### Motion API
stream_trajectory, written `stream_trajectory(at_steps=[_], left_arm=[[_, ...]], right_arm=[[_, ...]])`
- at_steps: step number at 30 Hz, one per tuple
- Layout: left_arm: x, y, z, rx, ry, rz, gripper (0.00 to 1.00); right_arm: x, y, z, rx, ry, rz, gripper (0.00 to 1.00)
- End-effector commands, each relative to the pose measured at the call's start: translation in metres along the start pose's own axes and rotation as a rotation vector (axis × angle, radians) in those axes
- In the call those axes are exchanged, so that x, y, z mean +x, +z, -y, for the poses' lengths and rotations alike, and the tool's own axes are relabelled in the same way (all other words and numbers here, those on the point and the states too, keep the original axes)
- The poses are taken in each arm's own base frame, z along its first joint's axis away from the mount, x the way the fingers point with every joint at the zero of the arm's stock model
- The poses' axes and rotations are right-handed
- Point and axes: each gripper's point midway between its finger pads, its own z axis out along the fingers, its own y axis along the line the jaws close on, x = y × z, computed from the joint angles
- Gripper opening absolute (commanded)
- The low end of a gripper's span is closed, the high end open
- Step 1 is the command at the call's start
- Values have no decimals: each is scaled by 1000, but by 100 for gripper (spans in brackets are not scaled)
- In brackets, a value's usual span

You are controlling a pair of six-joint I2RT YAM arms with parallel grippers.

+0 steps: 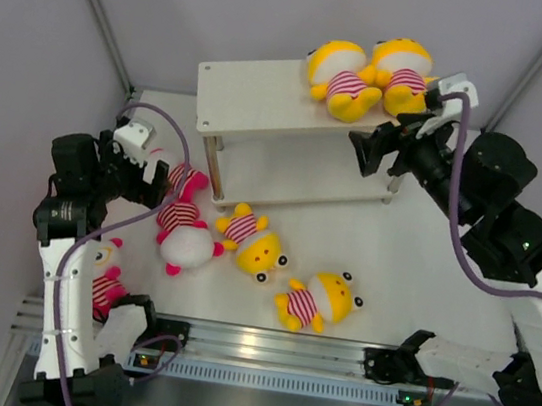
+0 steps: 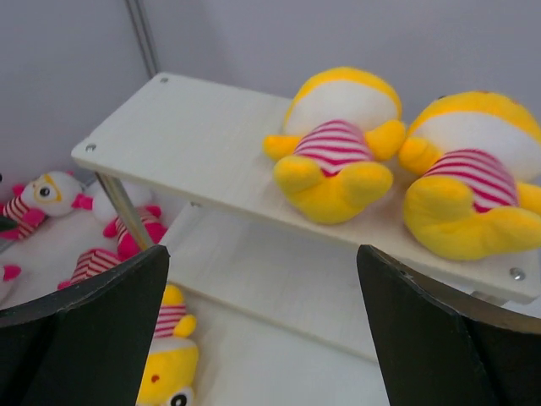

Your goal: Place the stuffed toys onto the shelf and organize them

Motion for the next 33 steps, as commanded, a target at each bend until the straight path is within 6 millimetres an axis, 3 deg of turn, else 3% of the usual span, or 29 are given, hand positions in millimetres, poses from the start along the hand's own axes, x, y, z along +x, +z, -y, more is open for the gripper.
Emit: stream_trajectory(at_steps=[1, 4, 5, 7, 8, 10, 11, 14, 16, 17, 18, 23, 25, 28, 31, 32, 33], left_arm=[[2, -7, 1, -25, 21, 6, 99], [8, -12, 0, -54, 21, -6, 99], [11, -13, -1, -64, 26, -15, 99], [22, -17, -4, -94, 48, -46, 99], [30, -19, -4, -105, 52, -69, 99], [44, -22, -10, -148, 68, -115, 99], [49, -24, -11, -160, 70, -133, 99], [67, -28, -15, -201, 75, -186, 99], [76, -30, -13, -204, 74, -204, 99], [79, -30, -12, -204, 74, -209, 99], [82, -30, -9, -195, 71, -214, 99], [91, -33, -4, -192, 69, -224, 99], [91, -36, -2, -192, 77, -219, 99], [90, -38, 4, -164, 89, -203, 99], [88, -39, 9, -145, 87, -186, 99], [87, -38, 10, -142, 83, -186, 99], [86, -39, 10, -142, 86, -185, 99]], right_arm=[[52, 3, -24, -74, 10, -161, 92], [84, 0, -50, -212, 20, -249, 89], [111, -4, -56, -245, 10, -317, 89], [139, -19, -80, -374, 11, -394, 87], [172, -26, -86, -387, 7, -486, 85], [209, -39, -105, -405, 23, -590, 82], [241, -48, -112, -405, 15, -671, 81], [283, -72, -143, -381, -14, -751, 76], [288, -85, -164, -334, 13, -713, 74], [303, -95, -170, -333, 11, -731, 73], [308, -107, -189, -378, 33, -738, 73], [373, -130, -204, -355, -49, -863, 73], [384, -138, -210, -361, -82, -883, 73], [405, -139, -203, -306, -162, -896, 72], [420, -131, -189, -214, -263, -896, 58], [426, -131, -179, -165, -318, -913, 43], [427, -130, -175, -143, -339, -917, 34]])
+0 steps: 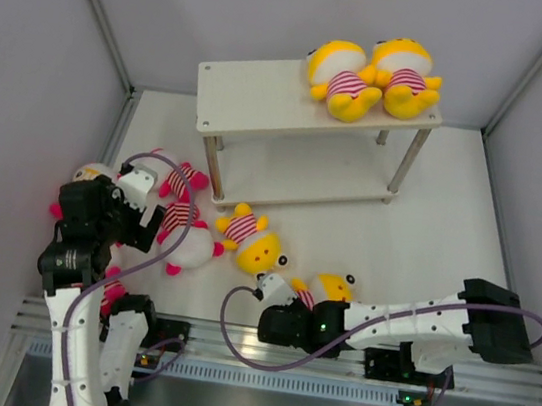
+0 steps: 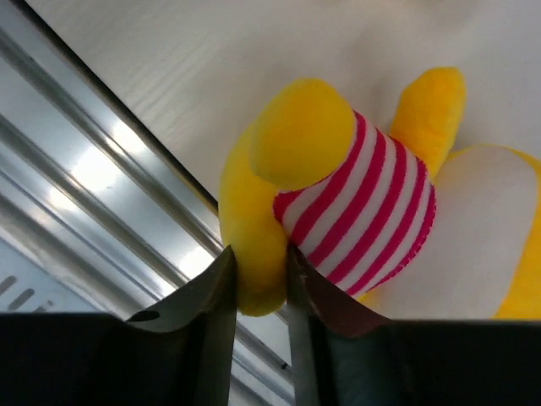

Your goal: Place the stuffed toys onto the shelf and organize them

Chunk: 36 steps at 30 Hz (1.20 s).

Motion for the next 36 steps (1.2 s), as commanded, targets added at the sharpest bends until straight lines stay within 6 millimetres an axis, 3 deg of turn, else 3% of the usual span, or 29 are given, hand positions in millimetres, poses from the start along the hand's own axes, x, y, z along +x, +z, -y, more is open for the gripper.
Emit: stream_trajectory(at_steps=[1, 2, 3, 6, 9, 10, 12, 13, 15, 16, 18, 19, 20, 21, 22, 23, 24, 25, 26, 27, 30, 33, 34, 35, 36], left_arm=[[-2, -3, 5, 26, 17, 14, 99], [-3, -3, 5, 26, 17, 14, 99], [-3, -3, 5, 27, 18, 15, 99], [-7, -4, 6, 33, 16, 27, 99], [-13, -6, 9, 56, 14, 45, 99], [-14, -6, 10, 66, 14, 50, 99], [-23, -8, 13, 90, 13, 75, 99], [-26, -10, 16, 104, 13, 87, 99], [-48, -21, 24, 165, 26, 157, 99], [-57, -28, 29, 194, 31, 182, 99], [-91, -50, 38, 262, 57, 292, 99], [-102, -58, 42, 287, 65, 330, 99], [-111, -63, 44, 310, 69, 354, 99], [-130, -82, 50, 341, 95, 425, 99], [-138, -89, 53, 364, 103, 451, 99], [-147, -96, 55, 385, 109, 479, 99], [-161, -110, 61, 423, 124, 527, 99], [-169, -118, 61, 434, 129, 548, 99], [-177, -120, 61, 453, 115, 553, 99], [-190, -135, 60, 444, 141, 595, 99], [-209, -142, 51, 422, 132, 619, 99], [-230, -150, 42, 394, 140, 669, 99], [-234, -156, 44, 406, 158, 687, 99], [-237, -152, 43, 420, 164, 686, 99], [-238, -151, 43, 430, 167, 685, 99]], right_arm=[[-11, 3, 18, 151, 4, 34, 25], [-6, 4, 27, 209, -12, 18, 6], [-6, 3, 31, 227, -19, 17, 0], [-19, -9, 29, 197, -70, 26, 0], [-64, -47, 6, 3, -159, 131, 0], [-89, -67, -4, -66, -168, 201, 0], [-121, -107, -15, -204, -281, 330, 0], [-147, -137, -15, -248, -291, 426, 0], [-171, -167, -17, -291, -431, 522, 0], [-193, -191, -16, -294, -501, 594, 0], [-215, -213, -14, -295, -560, 659, 0], [-238, -233, -12, -278, -610, 724, 0], [-251, -240, -8, -269, -632, 752, 0], [-262, -249, -5, -254, -656, 781, 0], [-284, -277, 4, -234, -654, 861, 0], [-296, -267, 6, -197, -728, 845, 0], [-317, -293, 18, -169, -719, 918, 0], [-330, -284, 17, -138, -765, 908, 0], [-341, -282, 32, -121, -767, 909, 0], [-356, -298, 45, -92, -757, 961, 0], [-386, -290, 75, 2, -796, 998, 0], [-401, -279, 97, 19, -852, 1033, 0], [-403, -271, 92, -29, -892, 1047, 0], [-406, -261, 112, -9, -886, 1030, 0], [-409, -252, 119, -8, -895, 1021, 0]])
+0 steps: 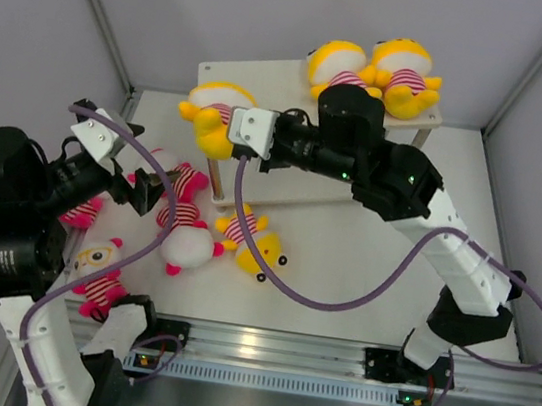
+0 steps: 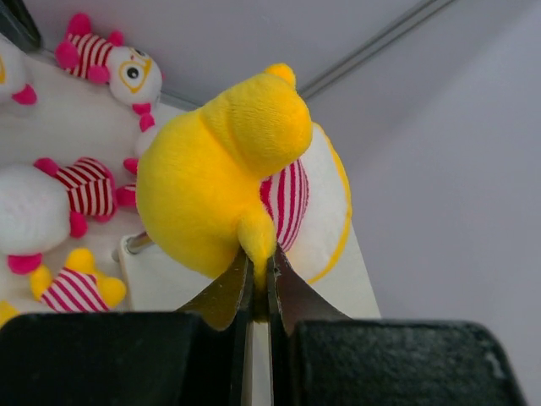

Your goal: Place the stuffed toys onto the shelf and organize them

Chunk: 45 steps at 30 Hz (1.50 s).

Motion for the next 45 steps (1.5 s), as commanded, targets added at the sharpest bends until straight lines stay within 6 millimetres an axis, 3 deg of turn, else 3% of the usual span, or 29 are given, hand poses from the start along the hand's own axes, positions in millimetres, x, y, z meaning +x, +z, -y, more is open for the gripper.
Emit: stream_trajectory(at_steps=[1, 2, 5, 7, 12, 18, 28, 38, 41, 42, 45], left_arm=[[-15, 10, -3, 64, 11, 47, 99], [-12, 15, -7, 77, 7, 40, 99], [0, 29, -20, 93, -26, 14, 99], [5, 38, -32, 81, -54, 2, 99], [16, 60, -49, 129, -140, -23, 99], [26, 72, -57, 155, -184, -42, 99], [40, 75, -60, 147, -191, -69, 99], [42, 74, -57, 149, -189, -70, 99], [41, 72, -55, 148, -183, -67, 99], [43, 72, -55, 148, -186, -71, 99], [46, 71, -54, 145, -180, -75, 99]], right_arm=[[10, 14, 20, -34, -115, 89, 0], [28, 17, 30, -27, -122, 58, 0], [63, 35, 33, -62, -145, 2, 0], [74, 45, 28, -120, -138, 22, 0], [106, 49, 44, -110, -106, -8, 0], [137, 33, 68, -67, -109, -78, 0], [181, -4, 101, 38, -134, -255, 0], [184, -22, 106, 57, -165, -287, 0], [180, -25, 109, 72, -160, -280, 14], [178, -26, 108, 71, -156, -270, 32], [162, -31, 108, 78, -148, -225, 46]])
